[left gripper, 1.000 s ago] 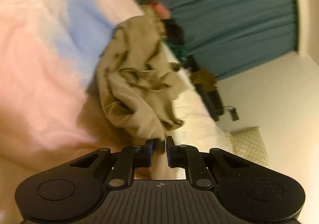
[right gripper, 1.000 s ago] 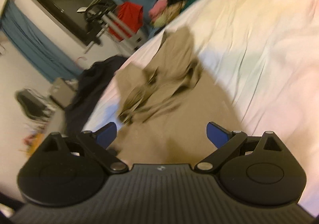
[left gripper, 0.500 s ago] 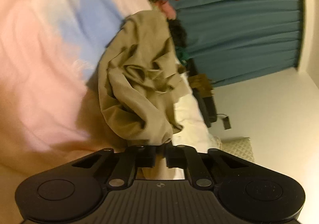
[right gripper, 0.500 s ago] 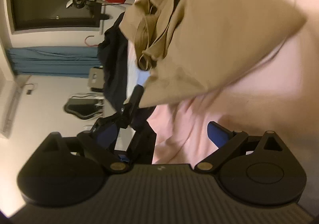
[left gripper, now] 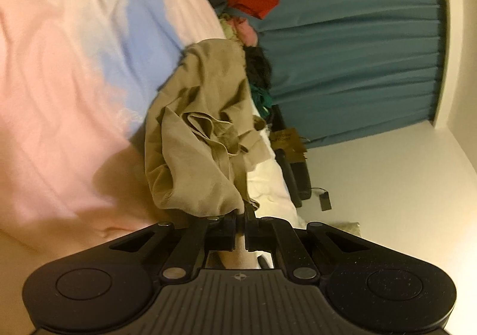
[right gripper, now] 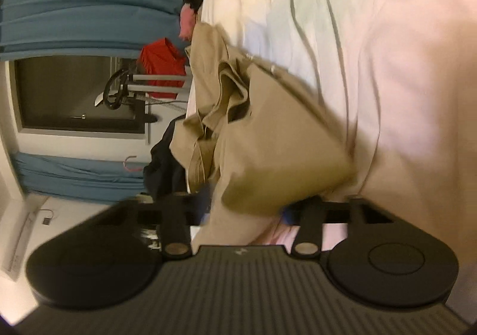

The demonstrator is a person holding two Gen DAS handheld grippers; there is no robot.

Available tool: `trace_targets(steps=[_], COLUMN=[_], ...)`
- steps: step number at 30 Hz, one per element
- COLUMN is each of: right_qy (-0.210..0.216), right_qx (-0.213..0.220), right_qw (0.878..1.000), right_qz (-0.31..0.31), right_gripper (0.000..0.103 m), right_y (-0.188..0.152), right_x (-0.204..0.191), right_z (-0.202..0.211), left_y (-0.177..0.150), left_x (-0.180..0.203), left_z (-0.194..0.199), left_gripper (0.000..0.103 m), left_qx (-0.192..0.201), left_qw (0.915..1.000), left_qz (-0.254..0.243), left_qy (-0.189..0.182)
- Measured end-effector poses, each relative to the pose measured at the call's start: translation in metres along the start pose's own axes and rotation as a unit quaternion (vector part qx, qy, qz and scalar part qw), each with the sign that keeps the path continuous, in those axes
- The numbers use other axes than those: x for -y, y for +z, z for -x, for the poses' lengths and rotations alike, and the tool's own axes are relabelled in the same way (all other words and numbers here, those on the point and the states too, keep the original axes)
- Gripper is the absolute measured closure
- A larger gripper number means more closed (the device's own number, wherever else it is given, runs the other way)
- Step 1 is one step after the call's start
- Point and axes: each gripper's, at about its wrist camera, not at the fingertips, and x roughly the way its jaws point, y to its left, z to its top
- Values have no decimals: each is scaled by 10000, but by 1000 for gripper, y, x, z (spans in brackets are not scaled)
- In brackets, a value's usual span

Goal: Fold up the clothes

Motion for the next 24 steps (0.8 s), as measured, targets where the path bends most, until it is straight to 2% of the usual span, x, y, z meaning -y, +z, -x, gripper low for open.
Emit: trace_targets(steps=[1, 2, 4, 7, 9, 12, 13, 14, 15, 19, 24], right_qy=[-22, -24, 20, 6, -44, -80, -68, -36, 16, 204, 539], right_qx=[36, 74, 151, 236, 266, 278, 298, 325, 354, 372, 426], right_qw=[9999, 9997, 9987, 9972, 9962, 9947, 9938, 9928, 9917, 9894, 9861], right_qz=[126, 246, 476, 706, 833, 985, 1068, 1148, 1232, 1391, 1514], right_gripper=[83, 86, 87, 88, 88, 89, 89, 89, 89, 90, 91], right_y=[-1, -1, -1, 0, 4, 7, 7, 7, 7, 4, -7], right_x=[-4, -8, -13, -18, -21, -22, -24, -27, -31, -49, -85], right_z=[1, 3, 5, 6, 9, 8, 8, 8, 9, 19, 62], left_y=[1, 2, 3, 4, 5, 8, 10, 12, 14, 17, -3], left_x=[-2, -5, -12, -23, -28, -28, -26, -22, -18, 17, 78], left_z=[-1, -2, -7, -18, -25, -30, -30, -29, -27, -4, 60], left_gripper=[90, 79, 65, 58, 58, 63, 71, 89, 96, 98, 98], left_qx=[-30, -92, -183, -305, -345, -269, -220, -177, -133, 147, 533], left_qw=[9999, 9998, 9993, 9983, 9976, 9983, 9988, 9992, 9995, 9988, 9890], left_qz=[61, 124, 216, 396, 502, 422, 341, 226, 110, -477, -1285], left_qy=[84, 152, 239, 294, 315, 294, 286, 266, 246, -4, -504])
